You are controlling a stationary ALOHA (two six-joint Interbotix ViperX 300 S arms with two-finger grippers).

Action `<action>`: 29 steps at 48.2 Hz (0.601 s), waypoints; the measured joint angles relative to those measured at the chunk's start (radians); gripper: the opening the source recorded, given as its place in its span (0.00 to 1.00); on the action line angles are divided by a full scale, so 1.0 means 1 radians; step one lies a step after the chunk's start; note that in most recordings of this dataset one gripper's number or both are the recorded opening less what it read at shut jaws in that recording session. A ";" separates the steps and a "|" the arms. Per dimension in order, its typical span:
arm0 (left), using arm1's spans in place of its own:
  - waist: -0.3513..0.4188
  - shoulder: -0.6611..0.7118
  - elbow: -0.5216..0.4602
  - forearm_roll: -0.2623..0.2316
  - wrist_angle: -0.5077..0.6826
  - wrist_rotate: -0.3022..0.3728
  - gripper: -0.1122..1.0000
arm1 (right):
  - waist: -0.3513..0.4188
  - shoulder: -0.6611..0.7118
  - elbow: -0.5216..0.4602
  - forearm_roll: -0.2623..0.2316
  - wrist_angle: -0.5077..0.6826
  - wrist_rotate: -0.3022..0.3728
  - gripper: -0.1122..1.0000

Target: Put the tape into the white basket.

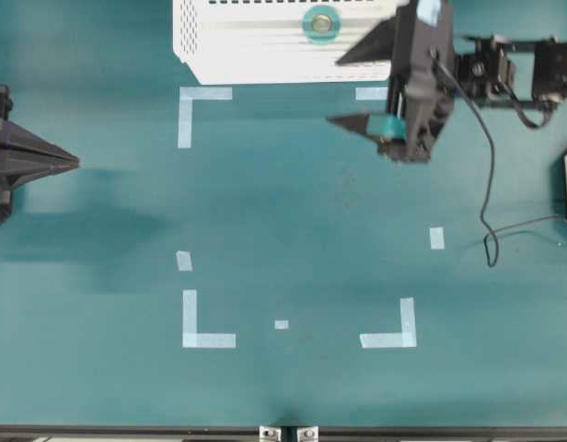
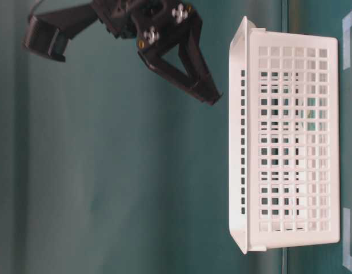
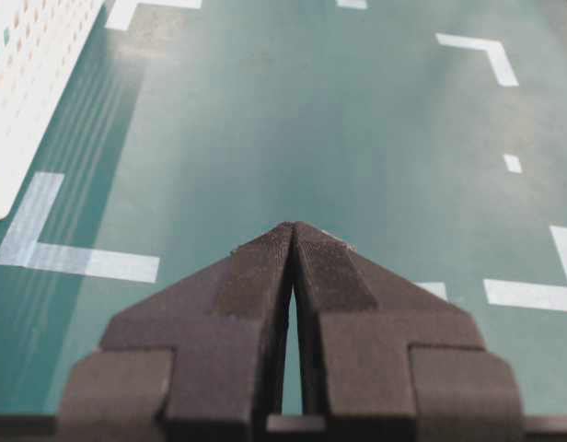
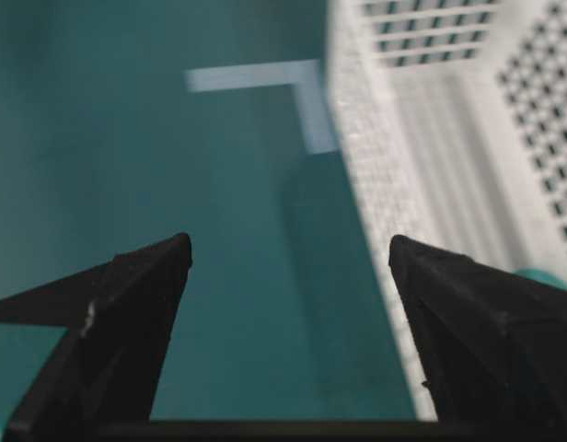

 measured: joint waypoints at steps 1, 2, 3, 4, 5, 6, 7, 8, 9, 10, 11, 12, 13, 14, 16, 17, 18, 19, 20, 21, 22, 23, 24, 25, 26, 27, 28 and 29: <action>0.000 0.000 0.000 0.000 0.000 0.000 0.01 | 0.008 -0.005 0.005 0.000 0.000 0.000 0.92; 0.002 0.000 0.000 0.002 0.000 0.002 0.01 | 0.017 -0.008 0.009 0.000 0.000 0.000 0.92; 0.000 0.000 0.000 0.000 0.000 0.000 0.01 | 0.025 -0.011 0.014 0.000 0.002 0.000 0.92; 0.002 0.000 0.000 0.002 0.000 0.000 0.01 | 0.032 -0.014 0.018 0.000 0.000 0.000 0.92; 0.000 0.000 0.000 0.002 0.000 0.000 0.01 | 0.040 -0.018 0.023 0.000 0.002 0.002 0.92; 0.002 0.000 0.000 0.002 0.000 0.000 0.01 | 0.046 -0.021 0.028 0.000 0.000 0.002 0.92; 0.000 0.000 0.000 0.002 0.000 0.000 0.01 | 0.054 -0.026 0.031 0.000 0.000 0.002 0.92; 0.000 0.000 0.000 0.002 0.000 0.000 0.01 | 0.060 -0.028 0.035 0.000 0.000 0.002 0.92; 0.000 0.000 0.000 0.000 0.000 0.000 0.01 | 0.064 -0.031 0.040 0.000 0.000 0.002 0.92; 0.000 0.000 0.000 0.000 0.000 0.002 0.01 | 0.069 -0.034 0.043 0.002 -0.002 0.003 0.92; 0.000 0.000 0.000 0.000 0.000 0.002 0.01 | 0.072 -0.037 0.048 0.000 -0.003 0.003 0.92; 0.002 0.000 -0.002 0.000 0.000 0.000 0.01 | 0.077 -0.038 0.052 0.000 -0.005 0.003 0.92; 0.002 0.000 0.000 0.000 0.000 0.000 0.01 | 0.080 -0.041 0.055 0.000 -0.005 0.003 0.92; 0.002 0.000 0.000 0.000 0.000 0.002 0.01 | 0.081 -0.043 0.060 0.000 -0.008 0.002 0.92; 0.002 0.000 0.000 0.000 0.000 0.000 0.01 | 0.086 -0.049 0.067 0.000 -0.012 0.003 0.92; 0.002 0.000 0.000 0.002 0.000 0.002 0.01 | 0.089 -0.052 0.072 0.000 -0.017 0.003 0.92; 0.002 0.000 0.000 0.002 0.000 0.000 0.01 | 0.092 -0.057 0.077 0.000 -0.020 0.003 0.92; 0.000 0.000 0.000 0.000 0.000 0.000 0.01 | 0.094 -0.058 0.083 0.000 -0.026 0.003 0.92; 0.000 0.000 0.000 0.000 0.000 0.000 0.01 | 0.095 -0.061 0.087 0.000 -0.031 0.003 0.92; 0.000 0.000 -0.002 0.002 0.000 0.002 0.01 | 0.095 -0.063 0.091 0.000 -0.035 0.003 0.92; 0.002 0.002 0.000 0.002 0.000 0.000 0.01 | 0.095 -0.066 0.095 0.000 -0.040 0.003 0.92; 0.002 0.000 0.000 0.002 0.000 0.002 0.01 | 0.097 -0.067 0.098 0.000 -0.048 0.003 0.92; 0.000 0.000 0.000 0.002 0.000 0.000 0.01 | 0.097 -0.069 0.103 0.000 -0.052 0.003 0.92; 0.000 0.000 0.000 0.002 0.000 0.000 0.01 | 0.095 -0.071 0.107 0.000 -0.055 0.003 0.92; 0.000 0.000 0.000 0.002 0.000 0.000 0.01 | 0.095 -0.074 0.110 0.000 -0.060 0.003 0.92; 0.000 0.000 0.000 0.000 0.000 0.000 0.01 | 0.097 -0.077 0.114 0.000 -0.063 0.003 0.92; 0.002 0.000 0.000 0.000 0.000 0.000 0.01 | 0.095 -0.080 0.115 0.000 -0.064 0.003 0.92; 0.000 0.000 0.000 0.000 0.000 0.000 0.01 | 0.097 -0.081 0.118 0.000 -0.066 0.003 0.92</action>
